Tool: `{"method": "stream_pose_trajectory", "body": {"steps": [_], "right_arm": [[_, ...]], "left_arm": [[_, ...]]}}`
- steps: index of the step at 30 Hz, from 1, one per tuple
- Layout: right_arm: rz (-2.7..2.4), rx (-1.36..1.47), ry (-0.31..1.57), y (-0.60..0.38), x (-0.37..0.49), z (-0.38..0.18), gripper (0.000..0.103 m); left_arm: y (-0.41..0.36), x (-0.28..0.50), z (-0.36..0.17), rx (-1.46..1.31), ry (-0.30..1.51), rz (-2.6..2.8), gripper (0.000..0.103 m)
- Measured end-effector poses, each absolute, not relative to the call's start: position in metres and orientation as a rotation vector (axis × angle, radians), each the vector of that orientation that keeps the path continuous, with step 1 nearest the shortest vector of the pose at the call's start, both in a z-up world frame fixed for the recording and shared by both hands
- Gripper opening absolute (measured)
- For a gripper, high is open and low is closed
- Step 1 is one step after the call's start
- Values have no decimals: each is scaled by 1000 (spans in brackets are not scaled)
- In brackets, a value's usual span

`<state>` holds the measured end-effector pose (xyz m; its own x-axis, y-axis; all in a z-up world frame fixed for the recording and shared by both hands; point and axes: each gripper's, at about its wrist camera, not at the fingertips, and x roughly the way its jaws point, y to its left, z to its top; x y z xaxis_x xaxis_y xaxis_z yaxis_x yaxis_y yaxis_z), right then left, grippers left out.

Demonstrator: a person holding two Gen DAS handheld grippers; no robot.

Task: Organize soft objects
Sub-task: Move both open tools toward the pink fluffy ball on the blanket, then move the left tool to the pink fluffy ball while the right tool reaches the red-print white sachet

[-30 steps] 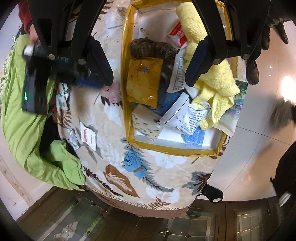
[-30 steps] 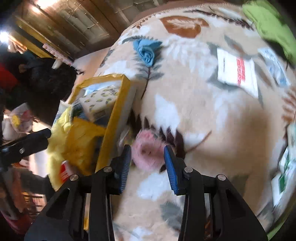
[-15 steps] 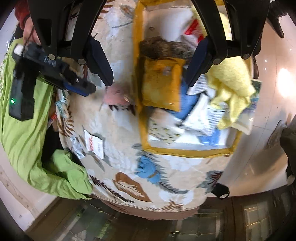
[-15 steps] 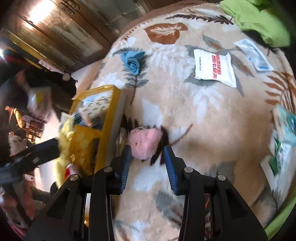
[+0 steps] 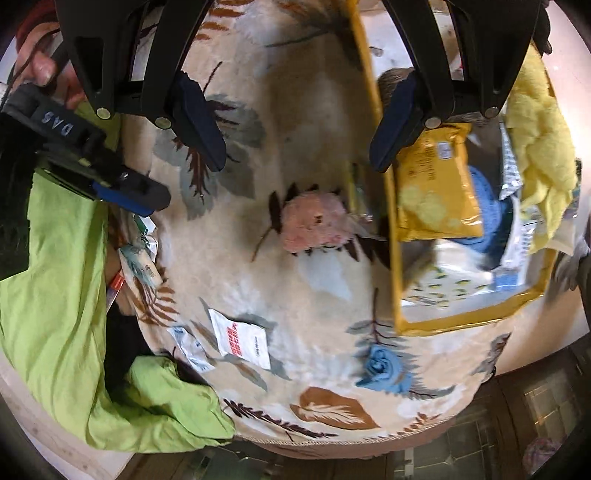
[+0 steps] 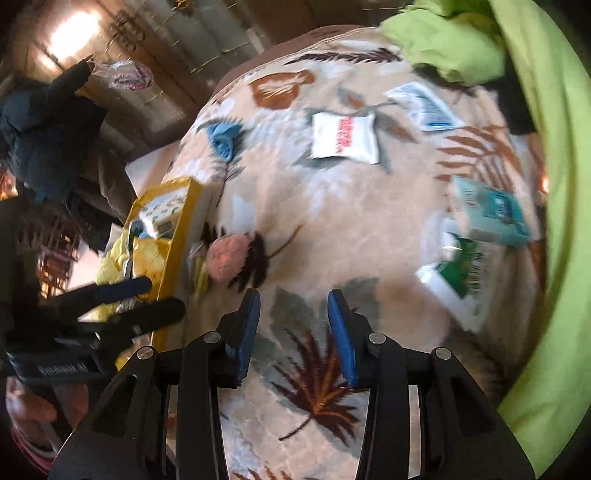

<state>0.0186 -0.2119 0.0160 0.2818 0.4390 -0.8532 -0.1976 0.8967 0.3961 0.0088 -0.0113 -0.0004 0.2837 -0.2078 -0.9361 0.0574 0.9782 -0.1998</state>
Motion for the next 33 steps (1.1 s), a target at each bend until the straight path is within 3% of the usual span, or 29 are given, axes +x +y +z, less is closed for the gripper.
{"method": "stream_pose_trajectory", "body": {"steps": [33], "right_arm": [[353, 281, 1204, -228, 121, 5, 38]], "left_arm": [[-38, 65, -51, -137, 1344, -29, 80]]}}
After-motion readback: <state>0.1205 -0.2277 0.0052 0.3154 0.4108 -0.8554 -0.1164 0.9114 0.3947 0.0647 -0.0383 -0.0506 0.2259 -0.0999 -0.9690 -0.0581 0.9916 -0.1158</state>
